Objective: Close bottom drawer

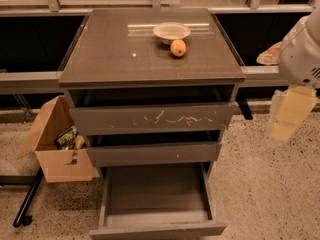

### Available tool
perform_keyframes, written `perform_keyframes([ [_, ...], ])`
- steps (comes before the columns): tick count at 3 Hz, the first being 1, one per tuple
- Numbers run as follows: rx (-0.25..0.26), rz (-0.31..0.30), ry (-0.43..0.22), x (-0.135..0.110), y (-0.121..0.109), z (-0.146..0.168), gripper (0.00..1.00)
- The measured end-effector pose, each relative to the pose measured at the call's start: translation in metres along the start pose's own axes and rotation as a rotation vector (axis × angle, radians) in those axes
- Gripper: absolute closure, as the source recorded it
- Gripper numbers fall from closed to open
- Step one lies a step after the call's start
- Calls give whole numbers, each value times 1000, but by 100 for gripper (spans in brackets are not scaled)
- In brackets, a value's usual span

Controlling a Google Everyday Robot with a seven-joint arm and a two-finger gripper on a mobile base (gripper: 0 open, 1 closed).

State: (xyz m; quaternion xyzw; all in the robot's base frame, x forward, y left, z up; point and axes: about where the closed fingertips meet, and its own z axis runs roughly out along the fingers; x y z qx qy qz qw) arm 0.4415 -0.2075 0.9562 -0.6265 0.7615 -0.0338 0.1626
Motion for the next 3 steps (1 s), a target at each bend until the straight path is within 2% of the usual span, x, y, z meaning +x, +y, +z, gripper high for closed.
perform_keyframes([
  [1, -58, -110, -43, -11, 15, 57, 0],
  [3, -195, -248, -171, -37, 65, 175, 0],
])
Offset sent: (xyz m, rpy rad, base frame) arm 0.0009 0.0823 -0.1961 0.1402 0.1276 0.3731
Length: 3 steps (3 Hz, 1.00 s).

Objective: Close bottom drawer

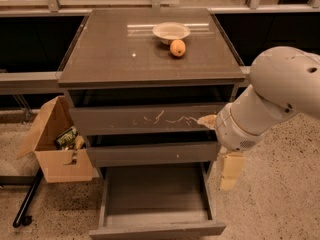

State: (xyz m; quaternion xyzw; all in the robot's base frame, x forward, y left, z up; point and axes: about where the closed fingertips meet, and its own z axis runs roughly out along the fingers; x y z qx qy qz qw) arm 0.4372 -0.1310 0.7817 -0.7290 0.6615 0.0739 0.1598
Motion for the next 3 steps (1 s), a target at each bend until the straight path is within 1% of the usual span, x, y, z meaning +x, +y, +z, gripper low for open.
perform_keyframes([
  [1, 0, 0, 0, 0, 0, 0, 0],
  [2, -28, -34, -24, -1, 5, 13, 0],
  [3, -91, -93, -57, 14, 24, 54, 0],
])
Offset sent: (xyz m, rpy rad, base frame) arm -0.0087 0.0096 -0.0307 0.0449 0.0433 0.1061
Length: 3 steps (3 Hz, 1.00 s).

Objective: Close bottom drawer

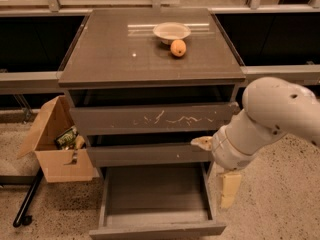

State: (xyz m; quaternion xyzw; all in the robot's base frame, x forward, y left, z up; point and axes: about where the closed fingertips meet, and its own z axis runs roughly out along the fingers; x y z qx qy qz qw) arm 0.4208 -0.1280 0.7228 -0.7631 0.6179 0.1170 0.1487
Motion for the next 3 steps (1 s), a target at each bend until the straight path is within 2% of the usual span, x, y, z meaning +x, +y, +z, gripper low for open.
perform_keyframes([
  [1, -74, -51, -67, 22, 26, 49, 0],
  [2, -141, -61, -135, 42, 52, 96, 0],
  [3, -210, -40, -211, 62, 79, 149, 0],
])
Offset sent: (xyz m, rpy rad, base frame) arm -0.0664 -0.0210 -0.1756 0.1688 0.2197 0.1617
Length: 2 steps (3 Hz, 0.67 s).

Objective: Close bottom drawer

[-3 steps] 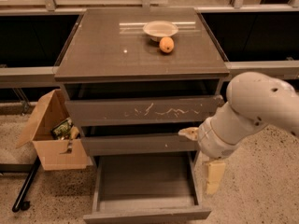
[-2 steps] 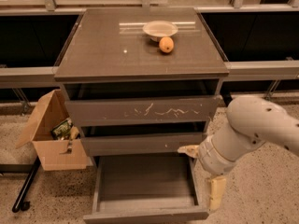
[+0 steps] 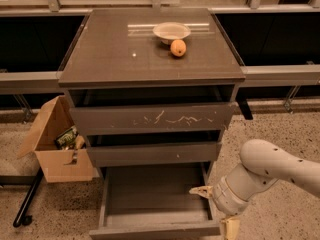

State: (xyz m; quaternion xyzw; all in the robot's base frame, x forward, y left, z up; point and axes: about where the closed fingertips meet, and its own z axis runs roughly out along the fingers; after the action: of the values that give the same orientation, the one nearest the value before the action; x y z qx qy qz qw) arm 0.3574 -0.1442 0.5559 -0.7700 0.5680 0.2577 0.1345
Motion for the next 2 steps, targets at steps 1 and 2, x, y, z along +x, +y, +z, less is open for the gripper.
perform_keyframes([
  [1, 0, 0, 0, 0, 0, 0, 0],
  [2, 16, 16, 35, 28, -4, 23, 0],
])
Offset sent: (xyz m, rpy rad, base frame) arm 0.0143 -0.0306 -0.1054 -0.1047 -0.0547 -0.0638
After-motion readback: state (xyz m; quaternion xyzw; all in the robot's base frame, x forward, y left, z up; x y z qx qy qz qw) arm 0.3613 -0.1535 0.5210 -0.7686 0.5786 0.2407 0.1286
